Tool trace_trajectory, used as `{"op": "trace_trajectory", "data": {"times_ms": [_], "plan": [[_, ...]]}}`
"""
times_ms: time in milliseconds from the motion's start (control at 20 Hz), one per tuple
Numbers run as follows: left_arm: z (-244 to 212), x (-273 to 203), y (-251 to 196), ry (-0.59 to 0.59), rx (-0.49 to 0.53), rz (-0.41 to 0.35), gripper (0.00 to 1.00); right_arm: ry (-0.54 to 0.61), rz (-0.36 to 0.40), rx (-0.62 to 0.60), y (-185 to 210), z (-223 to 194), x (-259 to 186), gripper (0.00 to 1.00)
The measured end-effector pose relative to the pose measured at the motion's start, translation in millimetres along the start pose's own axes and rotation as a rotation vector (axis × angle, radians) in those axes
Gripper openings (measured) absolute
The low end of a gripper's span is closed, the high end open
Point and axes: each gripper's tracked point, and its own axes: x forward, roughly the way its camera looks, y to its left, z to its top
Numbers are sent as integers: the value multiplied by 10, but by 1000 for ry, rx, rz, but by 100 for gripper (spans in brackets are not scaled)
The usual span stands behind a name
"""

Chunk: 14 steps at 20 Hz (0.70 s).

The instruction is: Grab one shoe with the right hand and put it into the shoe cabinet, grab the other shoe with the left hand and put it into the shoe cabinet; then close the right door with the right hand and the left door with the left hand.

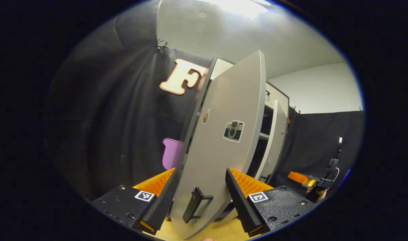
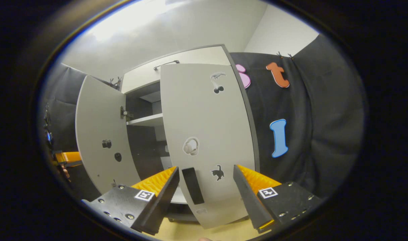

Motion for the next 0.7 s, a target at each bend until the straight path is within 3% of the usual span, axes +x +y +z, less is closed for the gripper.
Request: {"op": "trace_trajectory", "data": {"times_ms": [50, 100, 250, 300, 350, 600, 650, 700], "plan": [[-23, 42, -59, 3, 0, -18, 81, -1, -7, -7, -16, -7, -13, 97], [-44, 79, -112, 6, 3, -32, 87, 1, -16, -13, -50, 1, -17, 97], [-92, 191, -261, 16, 42, -71, 87, 1, -38, -9, -119, -19, -65, 97], [-102, 224, -308, 20, 54, -85, 81, -4, -46, -3, -141, -7, -87, 97], [-126, 256, -348, 22, 60, -99, 87, -11, -55, 2, -168, -4, -115, 97], [-214, 471, -549, 30, 42, -176, 87, -27, -99, -16, -348, 56, -238, 97], [-241, 514, -592, 37, 41, -191, 87, -32, -106, -17, -368, 83, -279, 92], [-256, 569, -639, 41, 44, -204, 87, -40, -114, -17, -390, 108, -318, 97]]}}
